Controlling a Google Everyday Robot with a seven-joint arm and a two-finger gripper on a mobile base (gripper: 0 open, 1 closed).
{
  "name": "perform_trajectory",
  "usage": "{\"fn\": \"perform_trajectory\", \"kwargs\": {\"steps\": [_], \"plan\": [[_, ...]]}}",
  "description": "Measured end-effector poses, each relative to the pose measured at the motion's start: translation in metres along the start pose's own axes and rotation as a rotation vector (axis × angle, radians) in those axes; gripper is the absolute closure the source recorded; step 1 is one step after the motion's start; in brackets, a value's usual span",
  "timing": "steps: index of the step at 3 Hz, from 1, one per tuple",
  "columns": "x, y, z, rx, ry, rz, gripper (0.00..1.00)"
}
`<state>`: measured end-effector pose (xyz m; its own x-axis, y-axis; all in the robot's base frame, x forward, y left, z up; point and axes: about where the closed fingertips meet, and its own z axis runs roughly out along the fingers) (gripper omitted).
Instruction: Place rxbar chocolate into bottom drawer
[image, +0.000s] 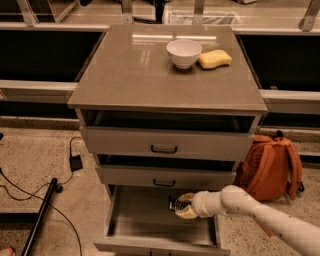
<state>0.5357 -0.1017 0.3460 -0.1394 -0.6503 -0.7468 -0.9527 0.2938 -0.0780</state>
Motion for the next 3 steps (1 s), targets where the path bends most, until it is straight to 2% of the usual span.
{"fn": "perform_trajectory", "kwargs": {"steps": [1,2,3], "plan": [[0.058,0.022,0.054,-0.077,-0.013,0.040,0.85],[0.098,0.045,0.092,-0.138,-0.014,0.077,0.62],[0.104,0.047,0.098,-0.141,-0.016,0.089,0.39]]}}
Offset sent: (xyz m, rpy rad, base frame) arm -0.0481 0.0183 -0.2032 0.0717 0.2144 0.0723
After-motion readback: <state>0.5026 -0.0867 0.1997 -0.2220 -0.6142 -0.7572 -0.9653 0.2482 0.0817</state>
